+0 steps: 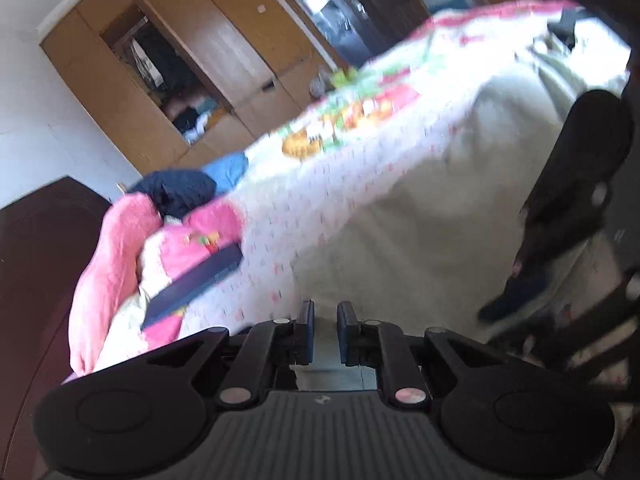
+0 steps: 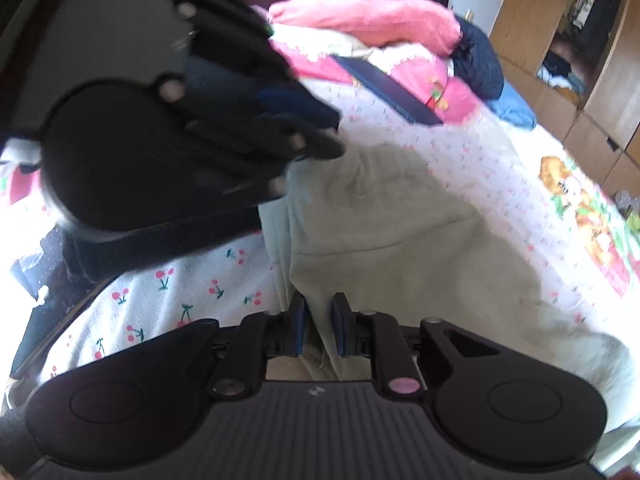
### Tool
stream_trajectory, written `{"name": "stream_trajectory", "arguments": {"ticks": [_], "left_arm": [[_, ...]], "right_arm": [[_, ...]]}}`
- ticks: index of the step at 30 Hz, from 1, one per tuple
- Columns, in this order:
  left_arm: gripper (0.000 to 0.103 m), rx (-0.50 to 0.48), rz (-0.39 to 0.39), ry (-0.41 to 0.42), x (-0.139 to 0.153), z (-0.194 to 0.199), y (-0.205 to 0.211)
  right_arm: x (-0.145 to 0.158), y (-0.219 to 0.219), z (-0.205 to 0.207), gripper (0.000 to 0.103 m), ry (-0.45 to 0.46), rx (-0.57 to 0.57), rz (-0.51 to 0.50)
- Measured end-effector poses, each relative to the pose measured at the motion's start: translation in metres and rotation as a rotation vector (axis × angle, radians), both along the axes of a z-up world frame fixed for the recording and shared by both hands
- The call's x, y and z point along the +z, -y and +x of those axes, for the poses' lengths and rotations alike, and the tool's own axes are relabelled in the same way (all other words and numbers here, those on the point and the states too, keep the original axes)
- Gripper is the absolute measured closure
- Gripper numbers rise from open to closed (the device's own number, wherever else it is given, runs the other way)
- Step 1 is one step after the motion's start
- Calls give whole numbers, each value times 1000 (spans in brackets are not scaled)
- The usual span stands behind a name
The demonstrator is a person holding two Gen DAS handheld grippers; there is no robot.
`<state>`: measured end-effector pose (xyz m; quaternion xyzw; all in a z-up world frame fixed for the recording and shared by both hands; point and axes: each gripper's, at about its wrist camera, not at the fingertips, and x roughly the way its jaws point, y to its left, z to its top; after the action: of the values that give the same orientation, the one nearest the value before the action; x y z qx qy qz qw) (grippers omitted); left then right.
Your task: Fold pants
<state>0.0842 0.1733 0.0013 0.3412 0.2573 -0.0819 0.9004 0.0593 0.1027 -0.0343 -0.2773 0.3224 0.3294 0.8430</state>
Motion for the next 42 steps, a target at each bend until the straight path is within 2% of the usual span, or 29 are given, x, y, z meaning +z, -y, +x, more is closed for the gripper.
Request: {"name": "stream_trajectory", "arguments": {"ticks": [2,3,6,9,15,20,24,27,31,34,37,39,42], "left_arm": [[72,37,27,-92,-15,3,-9],[72,50,14,-120,-18,0,-14],[72,80,-6,-108,-12,-10,-12],[72,60,-49,-76,3,-17,4],[71,-63,-88,-37,23,-15,66],[70,-183,-198,-109,18,1,133],[70,-273,-253,-154,6,22,196],[70,-306,-294,-196,-2,40,231],[70,-332,-289,-221,-12,49,256],[70,-320,-296,-239,-12,55,262],[70,-310,-308,-209,-2,51,258],[69,-306,-321,-195,5,46,253],[68,-310,-322,-178,7,44,254]], "right_arm": [[4,9,3,87,-11,-24,13],[7,17,5,87,-18,-46,24],[20,52,9,84,-52,-146,83],[35,102,14,83,-67,-298,152],[55,220,36,81,23,-642,146],[48,328,81,80,14,-962,217],[37,386,122,80,-1,-1103,301],[28,416,144,80,-38,-1167,384],[14,446,165,83,-81,-1208,506],[12,447,176,84,-80,-1201,532],[18,451,170,79,-77,-1184,623],[18,456,165,79,-76,-1188,654],[11,460,168,89,-91,-1217,627]]}}
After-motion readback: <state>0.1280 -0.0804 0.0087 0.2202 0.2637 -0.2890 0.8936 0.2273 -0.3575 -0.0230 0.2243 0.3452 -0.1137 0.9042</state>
